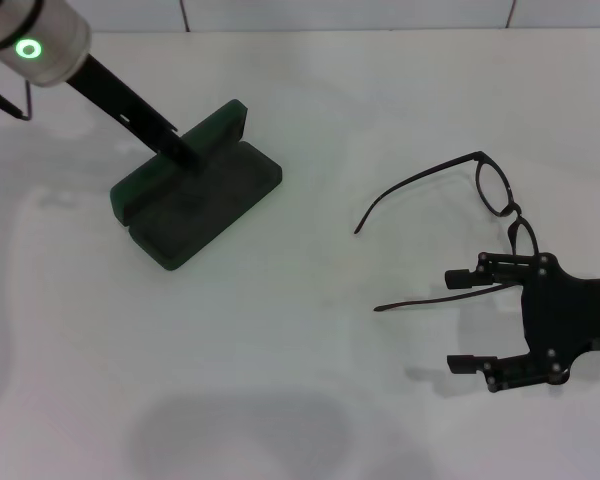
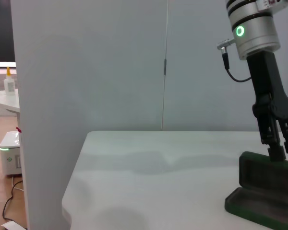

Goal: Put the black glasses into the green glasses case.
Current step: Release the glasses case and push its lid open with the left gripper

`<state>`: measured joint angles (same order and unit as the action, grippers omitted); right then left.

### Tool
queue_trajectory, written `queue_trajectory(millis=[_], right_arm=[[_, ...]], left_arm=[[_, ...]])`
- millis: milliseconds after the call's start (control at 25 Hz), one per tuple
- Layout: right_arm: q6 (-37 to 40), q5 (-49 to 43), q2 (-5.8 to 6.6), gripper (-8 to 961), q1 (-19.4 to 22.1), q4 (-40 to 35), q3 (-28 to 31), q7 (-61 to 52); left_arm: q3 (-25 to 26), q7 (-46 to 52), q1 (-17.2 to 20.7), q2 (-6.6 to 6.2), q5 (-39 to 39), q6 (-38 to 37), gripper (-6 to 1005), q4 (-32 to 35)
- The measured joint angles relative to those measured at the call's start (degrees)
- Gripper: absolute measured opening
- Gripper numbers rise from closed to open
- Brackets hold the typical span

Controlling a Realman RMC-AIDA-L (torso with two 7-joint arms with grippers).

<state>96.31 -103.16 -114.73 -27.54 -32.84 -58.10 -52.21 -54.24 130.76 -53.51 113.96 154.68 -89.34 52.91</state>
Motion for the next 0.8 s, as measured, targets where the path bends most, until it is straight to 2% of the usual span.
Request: queue_trajectory(millis=[200,560,800], right_arm=[[-0.05,0.00,0.08,815,-0.01,0.03,0.01,0.00],[-0.29,-0.03,0.09,816,0.01,0.07,0.00,0.04],[-0.89,-0.11,0.02,815,0.23,0.02,0.00,0.06]], left_arm=[[-2.46,2.31,-0.45,0.46,1.21,3.12,789,-1.26],[-2.81,3.06,-0.51,0.94,3.35,6.90,787,-3.52],[-2.91,3.05,-0.67,1.53,4.15,7.29,749,-3.68]])
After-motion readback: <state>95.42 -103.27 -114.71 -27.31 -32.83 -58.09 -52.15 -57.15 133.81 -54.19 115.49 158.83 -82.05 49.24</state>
